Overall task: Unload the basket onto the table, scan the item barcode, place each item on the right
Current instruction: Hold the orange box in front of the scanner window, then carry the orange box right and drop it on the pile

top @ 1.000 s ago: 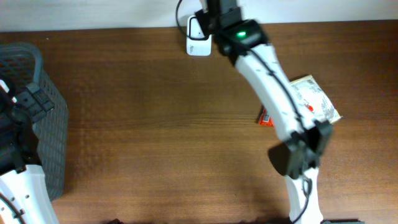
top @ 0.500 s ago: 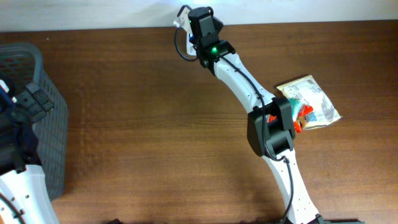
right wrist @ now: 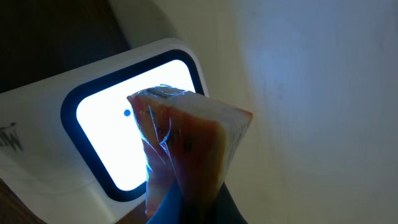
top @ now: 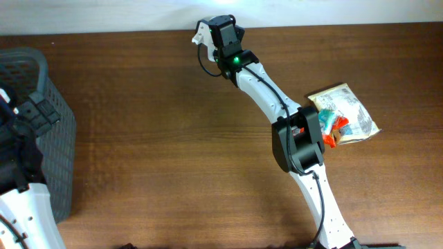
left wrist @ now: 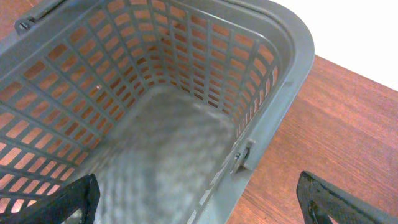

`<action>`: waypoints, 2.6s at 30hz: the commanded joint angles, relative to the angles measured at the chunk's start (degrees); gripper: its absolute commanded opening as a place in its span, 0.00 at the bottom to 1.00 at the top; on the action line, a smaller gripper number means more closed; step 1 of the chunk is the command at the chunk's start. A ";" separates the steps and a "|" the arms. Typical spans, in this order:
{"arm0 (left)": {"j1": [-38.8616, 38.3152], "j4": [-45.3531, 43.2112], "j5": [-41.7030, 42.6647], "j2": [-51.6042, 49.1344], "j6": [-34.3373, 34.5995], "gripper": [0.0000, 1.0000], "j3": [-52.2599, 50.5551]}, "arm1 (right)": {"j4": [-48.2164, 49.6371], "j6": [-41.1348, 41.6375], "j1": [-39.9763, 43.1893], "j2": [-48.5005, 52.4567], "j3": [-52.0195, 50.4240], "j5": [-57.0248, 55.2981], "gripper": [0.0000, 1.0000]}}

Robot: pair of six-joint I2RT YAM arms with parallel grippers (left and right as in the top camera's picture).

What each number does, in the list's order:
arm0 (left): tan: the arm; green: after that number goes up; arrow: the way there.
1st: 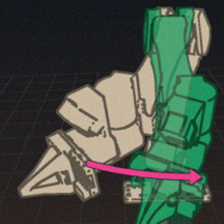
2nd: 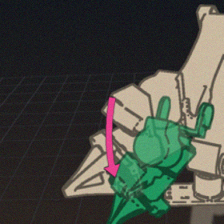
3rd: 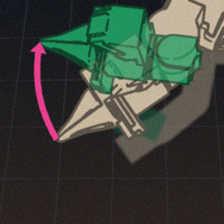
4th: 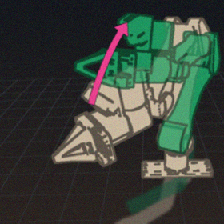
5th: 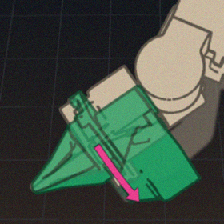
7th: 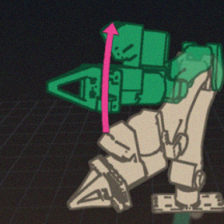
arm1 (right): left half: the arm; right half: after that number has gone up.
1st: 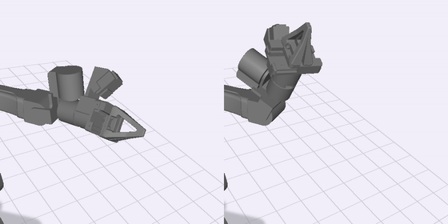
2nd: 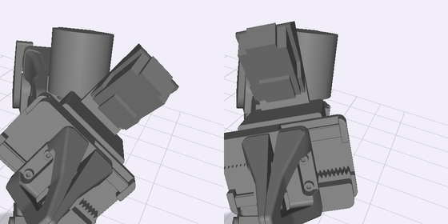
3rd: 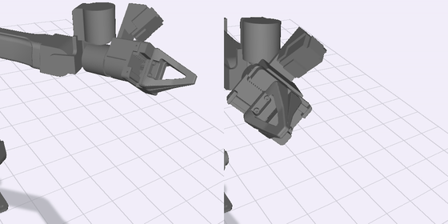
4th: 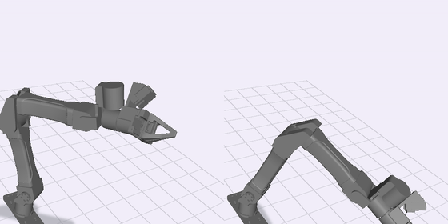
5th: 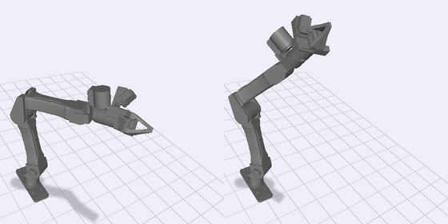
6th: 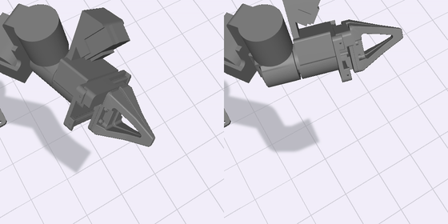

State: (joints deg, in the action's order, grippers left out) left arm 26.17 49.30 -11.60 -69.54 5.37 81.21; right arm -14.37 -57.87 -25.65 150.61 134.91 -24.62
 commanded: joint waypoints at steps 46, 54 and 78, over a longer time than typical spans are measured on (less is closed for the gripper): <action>0.26 -0.11 -0.24 0.13 -0.72 0.99 0.22 | -49.37 86.38 14.05 -27.32 -33.07 9.88 0.67; 0.26 -0.11 -0.24 0.13 -0.72 0.99 0.22 | -55.15 78.01 15.61 -31.10 -28.37 19.34 0.80; 0.26 -0.11 -0.24 0.13 -0.72 0.99 0.22 | -66.69 74.36 15.65 -62.01 -16.50 23.06 0.99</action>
State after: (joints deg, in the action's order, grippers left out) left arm 26.17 49.30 -11.60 -69.60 5.37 81.21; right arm -81.38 16.69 -10.15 88.20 118.87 2.46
